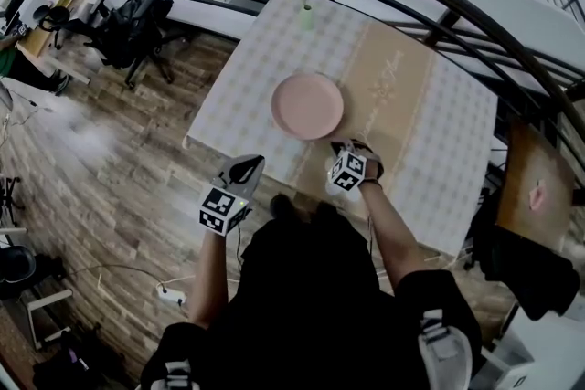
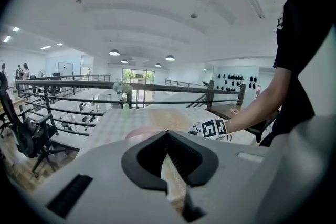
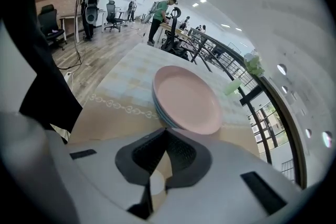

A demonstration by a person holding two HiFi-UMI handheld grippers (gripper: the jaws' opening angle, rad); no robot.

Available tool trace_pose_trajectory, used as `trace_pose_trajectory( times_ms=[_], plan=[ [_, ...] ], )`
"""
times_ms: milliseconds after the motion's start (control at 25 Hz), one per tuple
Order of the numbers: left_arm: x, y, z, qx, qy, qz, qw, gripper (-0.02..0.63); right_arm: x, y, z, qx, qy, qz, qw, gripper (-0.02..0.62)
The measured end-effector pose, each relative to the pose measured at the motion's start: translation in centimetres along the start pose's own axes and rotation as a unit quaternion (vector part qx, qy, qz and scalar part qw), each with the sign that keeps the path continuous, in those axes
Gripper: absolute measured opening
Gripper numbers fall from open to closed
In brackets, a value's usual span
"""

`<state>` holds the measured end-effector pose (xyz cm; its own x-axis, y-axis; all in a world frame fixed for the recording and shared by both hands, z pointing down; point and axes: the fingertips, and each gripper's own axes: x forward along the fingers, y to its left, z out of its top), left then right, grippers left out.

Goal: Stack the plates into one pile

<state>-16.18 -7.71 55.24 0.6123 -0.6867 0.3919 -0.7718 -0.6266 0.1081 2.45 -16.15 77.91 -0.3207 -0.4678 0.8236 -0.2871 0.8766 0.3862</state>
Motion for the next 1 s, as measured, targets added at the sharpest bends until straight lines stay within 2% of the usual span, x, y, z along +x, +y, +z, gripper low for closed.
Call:
trace_pose_trajectory(
  times_ms=[200, 400, 520, 800, 1000],
  plan=[
    [1.4, -1.9, 0.7, -0.003, 0.001, 0.003, 1.0, 0.0, -2.0, -0.1, -0.7, 0.045, -0.041, 0.046, 0.997, -0.002],
    [3.2, -3.6, 1.3, -0.005, 0.003, 0.01, 0.9999, 0.0, -3.7, 0.2, -1.6, 0.049, -0.081, 0.093, 0.991, -0.003],
    [3.8, -4.3, 1.5, -0.006, 0.005, 0.014, 0.9999, 0.001, -4.6, 0.2, -1.7, 0.068, -0.105, 0.112, 0.986, -0.003],
    [4.8, -6.0, 1.7, -0.014, 0.008, 0.024, 0.9996, 0.0, -8.8, -1.3, -1.0, 0.114, -0.179, 0.108, 0.971, -0.003],
    [5.9, -7.1, 1.6, -0.014, 0.013, 0.025, 0.9995, 0.0, -11.2, -2.3, -0.7, 0.122, -0.212, 0.102, 0.964, -0.003]
  ],
)
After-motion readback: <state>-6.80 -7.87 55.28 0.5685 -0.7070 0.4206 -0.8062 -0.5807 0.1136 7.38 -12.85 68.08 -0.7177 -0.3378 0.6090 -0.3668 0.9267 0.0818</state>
